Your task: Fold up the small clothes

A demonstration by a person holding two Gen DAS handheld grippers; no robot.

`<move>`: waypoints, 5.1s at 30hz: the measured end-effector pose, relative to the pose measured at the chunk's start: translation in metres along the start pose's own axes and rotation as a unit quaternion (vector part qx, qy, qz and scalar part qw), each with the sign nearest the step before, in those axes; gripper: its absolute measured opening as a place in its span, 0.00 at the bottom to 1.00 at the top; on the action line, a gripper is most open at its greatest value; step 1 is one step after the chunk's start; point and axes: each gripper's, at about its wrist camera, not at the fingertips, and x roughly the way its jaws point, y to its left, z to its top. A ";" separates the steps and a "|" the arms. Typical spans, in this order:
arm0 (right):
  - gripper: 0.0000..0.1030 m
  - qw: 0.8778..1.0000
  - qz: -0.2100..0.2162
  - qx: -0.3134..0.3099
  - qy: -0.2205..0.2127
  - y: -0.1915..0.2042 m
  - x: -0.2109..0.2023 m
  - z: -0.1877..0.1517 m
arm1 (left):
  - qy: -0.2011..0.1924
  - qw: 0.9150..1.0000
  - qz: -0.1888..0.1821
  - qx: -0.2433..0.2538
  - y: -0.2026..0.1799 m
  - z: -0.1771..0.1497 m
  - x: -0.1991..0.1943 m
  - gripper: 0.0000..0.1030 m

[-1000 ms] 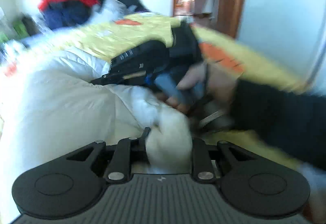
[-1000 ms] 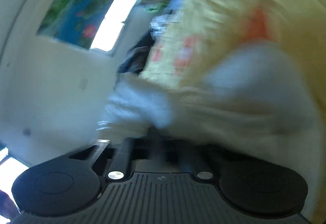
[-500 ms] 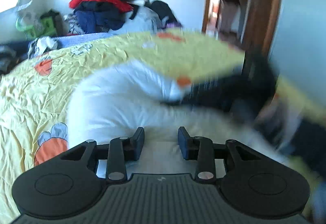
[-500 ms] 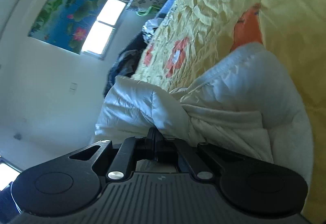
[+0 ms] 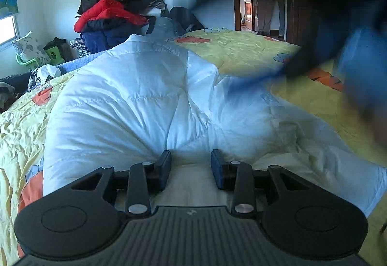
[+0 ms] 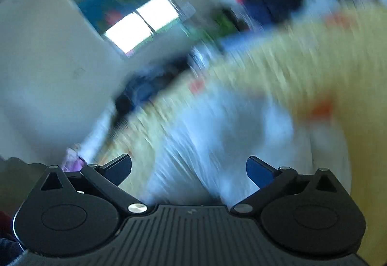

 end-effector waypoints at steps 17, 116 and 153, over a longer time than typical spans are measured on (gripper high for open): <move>1.00 0.992 -0.021 0.126 -0.024 -0.085 -0.033 0.016 | 0.019 0.934 -0.098 -0.344 0.193 -0.035 -0.046 0.93; 0.98 0.983 -0.165 -0.075 -0.013 0.099 0.108 -0.038 | -0.006 0.964 0.171 -0.205 0.147 -0.059 -0.099 0.90; 0.99 0.976 -0.195 -0.095 -0.010 0.124 -0.014 -0.173 | 0.048 0.942 0.203 -0.263 0.108 -0.136 -0.207 0.95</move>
